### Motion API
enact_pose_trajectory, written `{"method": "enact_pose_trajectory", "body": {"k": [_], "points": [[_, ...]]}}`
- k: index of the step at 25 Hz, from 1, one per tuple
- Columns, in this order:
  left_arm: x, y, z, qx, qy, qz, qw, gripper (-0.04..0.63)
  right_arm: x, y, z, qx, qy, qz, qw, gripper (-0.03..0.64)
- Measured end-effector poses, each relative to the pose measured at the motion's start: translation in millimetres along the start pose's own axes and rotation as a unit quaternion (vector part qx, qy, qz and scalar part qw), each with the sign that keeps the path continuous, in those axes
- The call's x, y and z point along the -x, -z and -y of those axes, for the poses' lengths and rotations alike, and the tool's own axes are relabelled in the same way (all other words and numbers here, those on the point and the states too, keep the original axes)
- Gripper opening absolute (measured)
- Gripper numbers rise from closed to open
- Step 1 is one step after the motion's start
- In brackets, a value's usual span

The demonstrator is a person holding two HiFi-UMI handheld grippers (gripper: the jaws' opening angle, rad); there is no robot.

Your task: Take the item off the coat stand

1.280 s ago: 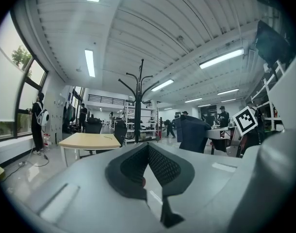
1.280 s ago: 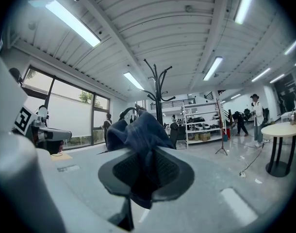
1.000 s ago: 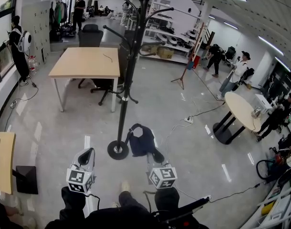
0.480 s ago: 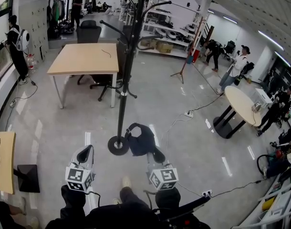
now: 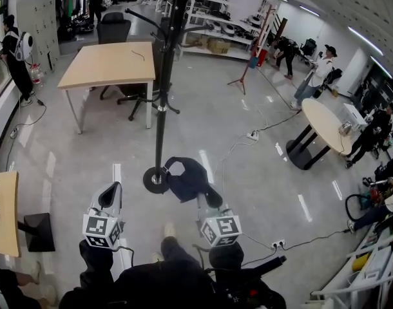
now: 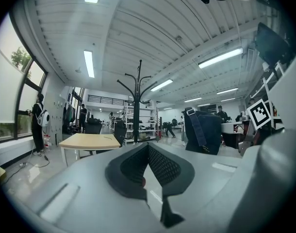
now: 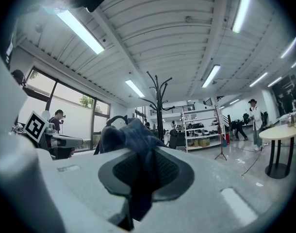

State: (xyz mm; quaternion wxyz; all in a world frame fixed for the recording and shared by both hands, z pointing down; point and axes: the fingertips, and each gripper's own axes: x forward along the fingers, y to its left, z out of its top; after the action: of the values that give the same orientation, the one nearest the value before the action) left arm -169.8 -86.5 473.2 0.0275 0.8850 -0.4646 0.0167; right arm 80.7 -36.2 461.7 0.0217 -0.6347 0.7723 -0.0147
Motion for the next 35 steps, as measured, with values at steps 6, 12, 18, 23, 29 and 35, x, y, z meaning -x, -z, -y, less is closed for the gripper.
{"method": "enact_pose_trajectory", "body": {"k": [6, 12, 18, 23, 29, 35], "points": [[-2.8, -3.7, 6.6, -0.002, 0.002, 0.002, 1.0000, 0.002, 2.7, -3.8, 3.3, -0.009, -0.004, 0.004, 1.000, 0.048], [-5.5, -1.3, 13.5, -0.003, 0.002, -0.002, 1.0000, 0.002, 7.7, -1.3, 11.1, -0.015, -0.003, 0.003, 1.000, 0.048], [-8.0, -0.3, 14.4, -0.003, 0.003, -0.004, 1.0000, 0.002, 5.0, 1.6, 13.3, -0.016, -0.003, -0.002, 1.000, 0.048], [-9.8, -0.9, 15.7, -0.003, 0.003, -0.004, 1.0000, 0.002, 4.4, 2.8, 13.4, -0.014, -0.005, -0.004, 1.000, 0.048], [-14.7, -3.6, 17.9, -0.004, 0.007, -0.003, 1.0000, 0.002, 4.0, 1.7, 16.0, -0.016, -0.007, -0.004, 1.000, 0.048], [-17.4, -4.3, 22.4, -0.007, 0.009, -0.003, 0.9999, 0.002, 6.1, -0.4, 19.6, -0.014, -0.006, -0.001, 1.000, 0.048]]}}
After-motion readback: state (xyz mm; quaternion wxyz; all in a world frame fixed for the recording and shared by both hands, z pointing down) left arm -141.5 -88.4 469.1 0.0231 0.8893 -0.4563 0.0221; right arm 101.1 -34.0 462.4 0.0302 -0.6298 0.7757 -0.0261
